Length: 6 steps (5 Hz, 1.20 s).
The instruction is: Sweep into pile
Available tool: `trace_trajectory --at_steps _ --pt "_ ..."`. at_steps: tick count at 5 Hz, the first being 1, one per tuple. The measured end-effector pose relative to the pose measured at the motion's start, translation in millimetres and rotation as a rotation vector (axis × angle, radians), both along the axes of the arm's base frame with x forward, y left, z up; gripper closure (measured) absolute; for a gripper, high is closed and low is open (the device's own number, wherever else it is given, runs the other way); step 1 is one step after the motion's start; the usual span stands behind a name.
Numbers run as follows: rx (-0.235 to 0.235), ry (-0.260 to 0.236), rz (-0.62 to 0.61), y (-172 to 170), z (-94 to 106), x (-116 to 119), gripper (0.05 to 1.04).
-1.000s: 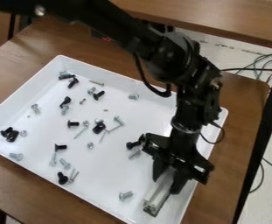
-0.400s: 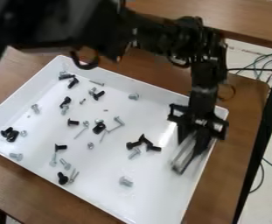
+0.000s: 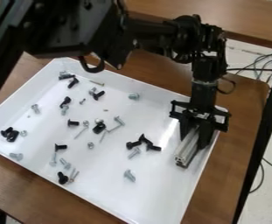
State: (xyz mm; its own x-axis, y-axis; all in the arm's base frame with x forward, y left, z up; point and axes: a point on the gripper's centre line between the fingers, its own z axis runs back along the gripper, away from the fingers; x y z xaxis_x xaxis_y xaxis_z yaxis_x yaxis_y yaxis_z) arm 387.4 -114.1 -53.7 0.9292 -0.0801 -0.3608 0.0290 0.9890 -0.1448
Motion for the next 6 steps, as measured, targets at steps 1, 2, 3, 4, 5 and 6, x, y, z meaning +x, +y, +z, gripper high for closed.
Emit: trace_trajectory --at_steps 1,2,3,4,5,6 --pt "0.001 0.013 0.091 30 -1.1 -4 0.721" --pt "0.006 0.018 0.262 92 -2.6 -11 0.721" --pt "0.036 -0.006 0.362 134 -0.7 -19 0.721" --pt "0.05 -0.012 0.417 161 3.2 -23 0.721" --pt "0.069 -0.015 0.407 165 4.0 -24 0.721" --pt "0.077 -0.04 0.367 149 7.7 -27 0.721"
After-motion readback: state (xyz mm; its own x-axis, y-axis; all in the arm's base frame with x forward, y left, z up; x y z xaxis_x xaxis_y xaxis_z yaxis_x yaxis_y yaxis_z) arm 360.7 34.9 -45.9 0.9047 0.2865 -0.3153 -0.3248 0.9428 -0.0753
